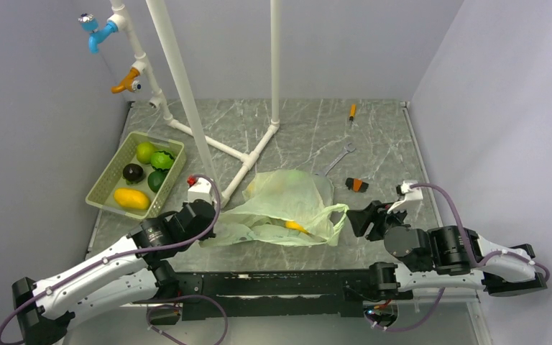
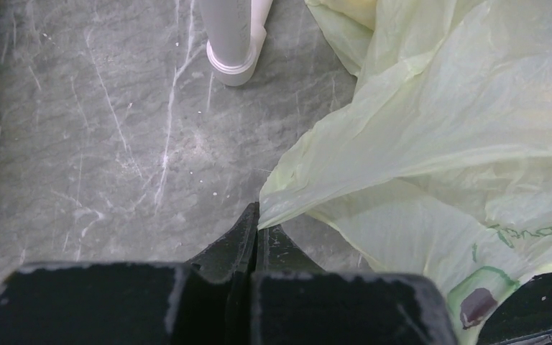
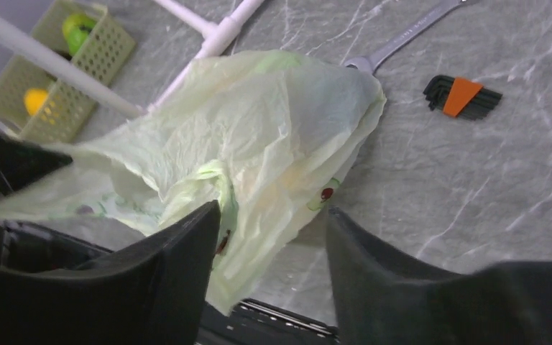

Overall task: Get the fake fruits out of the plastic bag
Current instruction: Adjust the plastic bag at the center of the board.

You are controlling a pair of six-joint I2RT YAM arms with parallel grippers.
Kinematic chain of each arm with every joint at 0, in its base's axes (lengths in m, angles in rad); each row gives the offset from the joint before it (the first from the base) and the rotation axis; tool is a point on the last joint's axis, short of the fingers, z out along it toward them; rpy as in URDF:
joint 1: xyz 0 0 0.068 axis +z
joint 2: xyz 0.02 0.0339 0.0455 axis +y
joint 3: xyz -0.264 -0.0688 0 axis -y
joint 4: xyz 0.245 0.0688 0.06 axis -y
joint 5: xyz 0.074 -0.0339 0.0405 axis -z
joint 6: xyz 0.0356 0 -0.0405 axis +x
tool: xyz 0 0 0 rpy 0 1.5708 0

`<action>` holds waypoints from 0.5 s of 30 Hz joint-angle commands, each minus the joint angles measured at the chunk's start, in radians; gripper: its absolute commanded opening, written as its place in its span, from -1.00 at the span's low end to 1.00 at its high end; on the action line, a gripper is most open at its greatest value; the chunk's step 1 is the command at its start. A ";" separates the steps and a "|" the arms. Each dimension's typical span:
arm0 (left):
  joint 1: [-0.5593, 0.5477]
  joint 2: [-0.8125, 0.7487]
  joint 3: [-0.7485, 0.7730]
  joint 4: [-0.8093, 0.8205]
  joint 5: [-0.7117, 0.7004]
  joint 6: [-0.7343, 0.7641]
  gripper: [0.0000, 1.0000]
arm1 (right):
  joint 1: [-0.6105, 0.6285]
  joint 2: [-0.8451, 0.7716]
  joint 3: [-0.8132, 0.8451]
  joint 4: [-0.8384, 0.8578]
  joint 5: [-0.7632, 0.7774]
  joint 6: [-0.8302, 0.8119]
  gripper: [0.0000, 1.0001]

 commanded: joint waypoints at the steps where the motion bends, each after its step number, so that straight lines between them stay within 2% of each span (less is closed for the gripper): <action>1: 0.005 0.005 0.016 0.051 0.050 0.051 -0.99 | 0.001 0.019 0.041 0.183 -0.147 -0.315 0.43; 3: 0.006 0.004 0.018 0.094 0.114 0.086 -1.00 | 0.001 0.056 0.061 0.311 -0.255 -0.492 0.88; 4: 0.006 0.006 0.020 0.114 0.142 0.104 -1.00 | 0.001 0.093 0.079 0.343 -0.293 -0.555 0.97; 8: 0.005 0.020 0.041 0.161 0.206 0.139 -1.00 | 0.000 0.313 0.235 0.374 -0.406 -0.757 0.99; 12: 0.005 0.021 0.075 0.165 0.204 0.146 -1.00 | 0.001 0.511 0.406 0.369 -0.425 -0.856 0.99; 15: 0.006 0.009 0.107 0.159 0.181 0.145 -1.00 | -0.003 0.587 0.479 0.407 -0.437 -0.916 0.99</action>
